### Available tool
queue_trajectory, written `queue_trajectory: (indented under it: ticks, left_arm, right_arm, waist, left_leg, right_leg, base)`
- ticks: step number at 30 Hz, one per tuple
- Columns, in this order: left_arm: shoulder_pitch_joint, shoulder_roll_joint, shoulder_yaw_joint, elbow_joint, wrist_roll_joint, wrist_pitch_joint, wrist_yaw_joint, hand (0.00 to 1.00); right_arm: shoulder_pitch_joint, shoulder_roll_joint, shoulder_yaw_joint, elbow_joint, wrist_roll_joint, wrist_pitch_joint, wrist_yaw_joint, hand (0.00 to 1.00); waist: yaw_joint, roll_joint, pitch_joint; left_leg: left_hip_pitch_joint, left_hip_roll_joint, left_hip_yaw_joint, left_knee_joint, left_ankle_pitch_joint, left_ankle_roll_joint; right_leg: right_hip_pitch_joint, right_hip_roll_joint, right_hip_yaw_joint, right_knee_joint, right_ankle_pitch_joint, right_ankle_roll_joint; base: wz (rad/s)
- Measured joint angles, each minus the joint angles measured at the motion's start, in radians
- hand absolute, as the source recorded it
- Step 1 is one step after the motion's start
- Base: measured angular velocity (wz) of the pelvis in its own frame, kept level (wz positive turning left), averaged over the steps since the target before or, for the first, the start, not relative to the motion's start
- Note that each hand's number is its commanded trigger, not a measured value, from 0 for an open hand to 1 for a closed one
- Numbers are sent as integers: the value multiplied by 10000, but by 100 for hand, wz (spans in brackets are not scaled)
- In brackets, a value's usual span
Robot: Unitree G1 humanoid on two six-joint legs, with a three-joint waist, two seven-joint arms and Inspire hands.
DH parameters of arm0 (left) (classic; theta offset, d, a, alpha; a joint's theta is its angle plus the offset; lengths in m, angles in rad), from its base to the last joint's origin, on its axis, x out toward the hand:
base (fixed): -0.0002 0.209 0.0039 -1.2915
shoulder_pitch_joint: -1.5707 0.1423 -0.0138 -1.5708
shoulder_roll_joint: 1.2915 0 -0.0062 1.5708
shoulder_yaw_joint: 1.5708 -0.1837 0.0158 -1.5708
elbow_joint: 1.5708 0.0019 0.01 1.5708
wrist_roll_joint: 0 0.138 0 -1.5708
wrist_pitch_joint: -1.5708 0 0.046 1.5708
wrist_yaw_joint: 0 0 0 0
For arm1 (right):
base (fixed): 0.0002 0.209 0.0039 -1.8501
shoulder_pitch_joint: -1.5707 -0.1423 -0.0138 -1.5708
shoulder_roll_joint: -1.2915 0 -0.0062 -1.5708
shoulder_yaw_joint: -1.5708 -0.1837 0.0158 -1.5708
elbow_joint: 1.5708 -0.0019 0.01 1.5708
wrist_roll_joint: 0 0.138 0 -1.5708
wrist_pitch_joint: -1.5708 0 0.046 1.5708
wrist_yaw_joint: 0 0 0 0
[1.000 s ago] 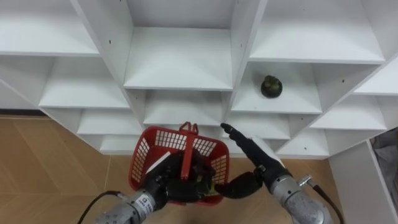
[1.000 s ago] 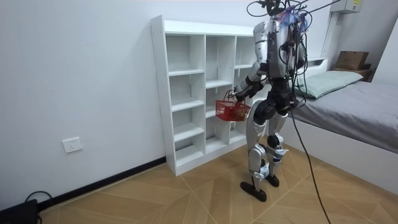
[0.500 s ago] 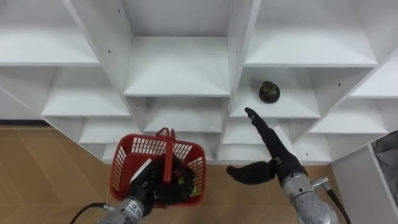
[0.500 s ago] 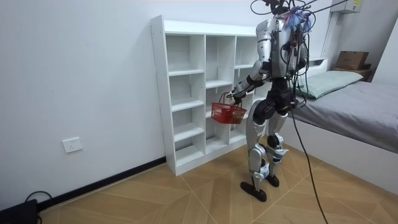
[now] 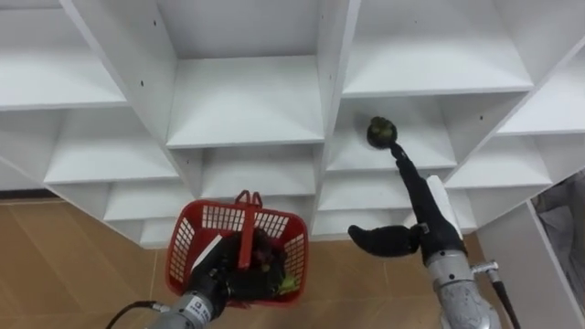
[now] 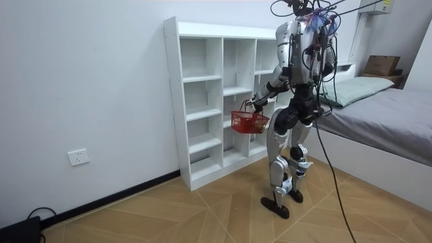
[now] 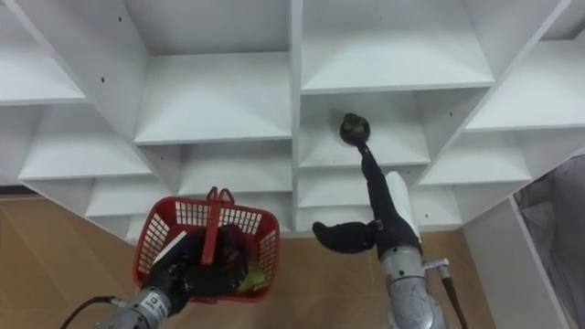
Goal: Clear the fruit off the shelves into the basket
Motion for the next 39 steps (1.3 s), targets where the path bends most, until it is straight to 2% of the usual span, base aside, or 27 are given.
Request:
queue_trajectory:
  ticks: [3, 6, 10, 15, 23, 29, 35, 39]
  left_arm:
    - [-32, -102, 58, -17, -3, -25, 77, 100]
    - [-76, -215, 110, -16, -36, -23, 134, 100]
    - [-307, -257, 122, 36, -76, -24, 162, 100]
    - [-377, -248, 109, 38, -69, -22, 161, 100]
    - [-427, -237, 124, 77, -63, -15, 161, 100]
    - [-432, -202, 158, 113, -36, -2, 154, 100]
    - [-416, -153, 157, 134, -39, 8, 93, 100]
    - [-453, -154, 155, 390, -40, 8, 70, 100]
  right_arm:
    - [-68, 35, 2, 5, 5, -88, -354, 0]
    - [-271, 47, -4, 195, 138, -119, -719, 0]
    - [-750, 48, -181, 838, 71, -188, -1288, 0]
    - [-1135, 36, -420, 1016, 97, -229, -1834, 0]
    - [-1849, -55, -435, 1554, 255, -276, -2107, 0]
    - [-2501, -98, -888, 2243, 321, -283, -2450, 0]
    - [-2617, -137, -1264, 2267, 438, -284, -2655, 0]
    - [-2660, -147, -1264, 2321, 835, -284, -2655, 0]
  waist:
    - [24, -35, 2]
    - [23, -105, 37]
    - [46, -209, 83]
    - [63, -198, 90]
    - [93, -98, 101]
    - [203, -85, 108]
    - [293, -110, 117]
    - [297, -196, 170]
  left_leg:
    - [4, -6, -9, 17, 1, -1]
    - [33, -2, -30, 73, 1, -1]
    - [31, 1, -52, 106, 1, -1]
    - [-100, 20, -131, 190, -4, -1]
    - [-433, 28, -251, 249, -9, -23]
    - [-475, -25, -248, 227, -7, -20]
    - [-623, -70, -264, 257, 0, -11]
    - [-621, -123, -279, 258, 1, -8]
  right_leg:
    - [8, -6, 7, 16, 0, -1]
    - [90, -2, -7, -25, 7, -1]
    - [107, -6, -29, -54, 1, -2]
    - [84, 3, -101, -86, 11, -4]
    - [-223, -2, -182, 41, 9, -28]
    - [-378, -91, -219, 221, -84, -40]
    - [-583, -168, -244, 406, -168, -36]
    - [-638, -265, -307, 530, -302, -24]
  base:
    - [0]
    - [3]
    - [4]
    - [5]
    - [3]
    - [-1]
    - [0]
    - [4]
